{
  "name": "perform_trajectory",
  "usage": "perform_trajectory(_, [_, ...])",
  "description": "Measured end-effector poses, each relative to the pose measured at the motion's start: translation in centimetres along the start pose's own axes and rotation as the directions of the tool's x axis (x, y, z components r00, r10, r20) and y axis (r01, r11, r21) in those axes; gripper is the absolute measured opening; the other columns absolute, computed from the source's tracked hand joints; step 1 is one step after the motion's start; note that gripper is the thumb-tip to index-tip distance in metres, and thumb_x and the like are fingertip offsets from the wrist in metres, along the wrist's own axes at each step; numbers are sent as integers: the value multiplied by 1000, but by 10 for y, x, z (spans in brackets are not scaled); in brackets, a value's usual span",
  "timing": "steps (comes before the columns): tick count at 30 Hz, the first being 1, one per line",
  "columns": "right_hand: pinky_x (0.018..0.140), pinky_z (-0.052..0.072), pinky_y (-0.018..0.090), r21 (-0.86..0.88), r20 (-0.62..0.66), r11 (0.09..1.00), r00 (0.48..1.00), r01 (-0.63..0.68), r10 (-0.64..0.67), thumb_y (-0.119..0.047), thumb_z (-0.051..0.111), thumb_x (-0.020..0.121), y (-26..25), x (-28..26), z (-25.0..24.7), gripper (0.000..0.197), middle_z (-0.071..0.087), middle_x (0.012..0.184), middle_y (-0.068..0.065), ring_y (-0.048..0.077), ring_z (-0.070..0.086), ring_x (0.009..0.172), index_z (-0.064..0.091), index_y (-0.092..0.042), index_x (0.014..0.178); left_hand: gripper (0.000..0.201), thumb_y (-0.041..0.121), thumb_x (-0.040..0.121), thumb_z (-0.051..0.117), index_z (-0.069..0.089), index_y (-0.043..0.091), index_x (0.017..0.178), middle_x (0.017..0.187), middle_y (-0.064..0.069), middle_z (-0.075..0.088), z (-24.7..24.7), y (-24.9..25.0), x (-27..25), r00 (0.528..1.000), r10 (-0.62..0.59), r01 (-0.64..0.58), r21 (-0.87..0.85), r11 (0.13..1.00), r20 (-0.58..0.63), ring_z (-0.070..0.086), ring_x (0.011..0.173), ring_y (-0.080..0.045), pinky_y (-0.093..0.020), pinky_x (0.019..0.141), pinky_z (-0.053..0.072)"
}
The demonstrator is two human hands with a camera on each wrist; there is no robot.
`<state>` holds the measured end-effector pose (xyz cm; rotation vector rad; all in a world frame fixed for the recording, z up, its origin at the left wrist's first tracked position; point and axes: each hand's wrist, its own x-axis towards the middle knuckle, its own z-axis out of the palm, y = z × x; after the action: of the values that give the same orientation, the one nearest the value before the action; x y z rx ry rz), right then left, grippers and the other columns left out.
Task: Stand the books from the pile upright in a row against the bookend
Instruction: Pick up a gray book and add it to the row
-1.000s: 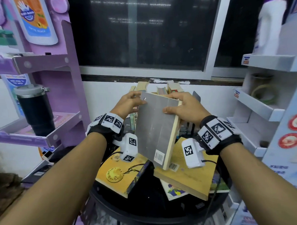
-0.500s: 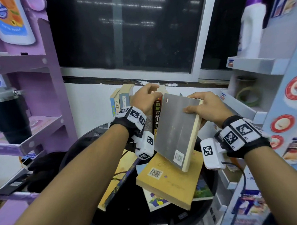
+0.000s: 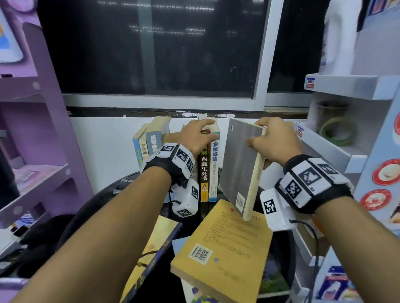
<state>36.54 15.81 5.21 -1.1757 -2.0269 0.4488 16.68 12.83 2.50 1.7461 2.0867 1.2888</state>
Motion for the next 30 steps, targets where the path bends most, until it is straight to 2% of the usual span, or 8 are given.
perform_trajectory(2, [54, 59, 33, -26, -26, 999, 999, 20, -21, -18, 66, 81, 0, 5, 6, 12, 66, 87, 9, 30, 67, 72, 66, -26, 90, 49, 38, 89, 61, 51, 26, 136, 145, -4, 45, 2, -2, 3, 1000, 17, -17, 75, 997, 3, 43, 131, -22, -44, 112, 32])
perform_trajectory(5, [67, 60, 41, -22, -53, 999, 998, 32, -33, -18, 63, 83, 1, 12, 21, 22, 65, 90, 8, 31, 66, 80, 69, -21, 104, 49, 39, 90, 60, 50, 27, 136, 145, -4, 43, 1, -4, 8, 999, 43, -43, 147, 988, 5, 40, 133, -21, -43, 113, 30])
perform_trajectory(7, [69, 60, 45, -16, -66, 999, 997, 35, -36, -18, 63, 83, 2, 16, 33, 23, 64, 89, 7, 32, 65, 80, 68, -19, 106, 50, 41, 90, 59, 49, 27, 137, 146, -3, 42, -1, -7, 13, 998, 49, -54, 188, 981, 31, 40, 133, -21, -42, 113, 30])
perform_trajectory(9, [70, 60, 44, -9, -76, 999, 996, 49, -49, -20, 63, 86, 3, 20, 46, 22, 63, 89, 7, 31, 65, 81, 66, -18, 107, 50, 42, 92, 57, 48, 27, 138, 146, -3, 41, -3, -11, 17, 996, 61, -74, 227, 971, 63, 40, 132, -20, -40, 112, 31])
perform_trajectory(12, [77, 56, 34, -20, -95, 998, 993, 66, -68, -24, 63, 89, 6, 27, 64, 27, 67, 102, 9, 31, 65, 90, 63, -19, 116, 50, 41, 93, 56, 47, 28, 140, 149, -1, 38, -3, -19, 19, 993, 98, -111, 244, 963, 66, 40, 133, -18, -36, 111, 33])
perform_trajectory(16, [85, 55, 40, -40, -116, 995, 989, 87, -91, -30, 61, 90, 10, 38, 84, 30, 69, 108, 10, 32, 64, 95, 61, -21, 119, 51, 41, 92, 57, 42, 36, 141, 153, 5, 32, 0, -32, 19, 988, 145, -154, 279, 948, 53, 39, 135, -16, -41, 109, 37])
perform_trajectory(26, [83, 55, 39, -18, -80, 993, 990, 113, -114, -33, 60, 92, 19, 52, 106, 32, 69, 109, 8, 31, 63, 94, 62, -25, 123, 49, 38, 92, 57, 42, 39, 139, 153, 7, 32, 2, -36, 19, 983, 180, -181, 287, 941, 30, 41, 133, -18, -44, 108, 38])
perform_trajectory(30, [75, 49, 31, 9, -48, 994, 993, 109, -108, -34, 61, 92, 21, 53, 111, 30, 67, 103, 5, 28, 63, 91, 62, -21, 119, 49, 38, 92, 57, 43, 38, 139, 153, 6, 32, 3, -37, 19, 983, 181, -181, 273, 945, 27, 40, 134, -18, -45, 109, 37])
